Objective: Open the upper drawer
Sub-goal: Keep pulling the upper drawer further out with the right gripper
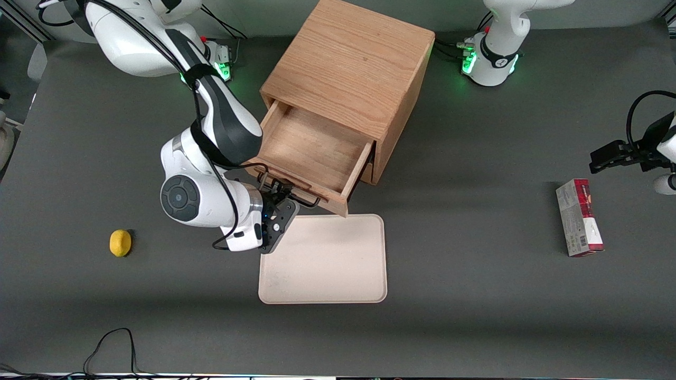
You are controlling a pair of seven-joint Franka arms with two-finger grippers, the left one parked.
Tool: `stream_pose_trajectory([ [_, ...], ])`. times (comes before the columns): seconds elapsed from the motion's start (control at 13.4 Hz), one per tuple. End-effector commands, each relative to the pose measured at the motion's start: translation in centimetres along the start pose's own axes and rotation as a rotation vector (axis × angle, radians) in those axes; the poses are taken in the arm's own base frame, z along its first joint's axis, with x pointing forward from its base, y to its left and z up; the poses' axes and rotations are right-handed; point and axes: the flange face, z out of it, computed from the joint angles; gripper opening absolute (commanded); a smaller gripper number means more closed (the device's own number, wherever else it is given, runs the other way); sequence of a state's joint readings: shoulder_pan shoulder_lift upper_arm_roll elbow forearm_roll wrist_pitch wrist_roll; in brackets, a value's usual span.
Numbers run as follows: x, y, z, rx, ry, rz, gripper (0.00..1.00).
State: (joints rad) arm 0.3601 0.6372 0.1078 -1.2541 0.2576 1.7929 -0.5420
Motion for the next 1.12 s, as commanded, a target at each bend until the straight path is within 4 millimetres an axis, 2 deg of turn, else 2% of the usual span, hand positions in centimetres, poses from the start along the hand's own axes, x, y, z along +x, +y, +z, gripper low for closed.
stream_pose_trajectory([
  [0.0,0.6,1.7,-0.1,-0.012,0.013,-0.011,1.00],
  [0.59,0.8,4.0,0.2,-0.017,0.033,-0.015,1.00],
  [1.04,0.1,5.4,-0.6,-0.023,0.047,-0.004,1.00],
])
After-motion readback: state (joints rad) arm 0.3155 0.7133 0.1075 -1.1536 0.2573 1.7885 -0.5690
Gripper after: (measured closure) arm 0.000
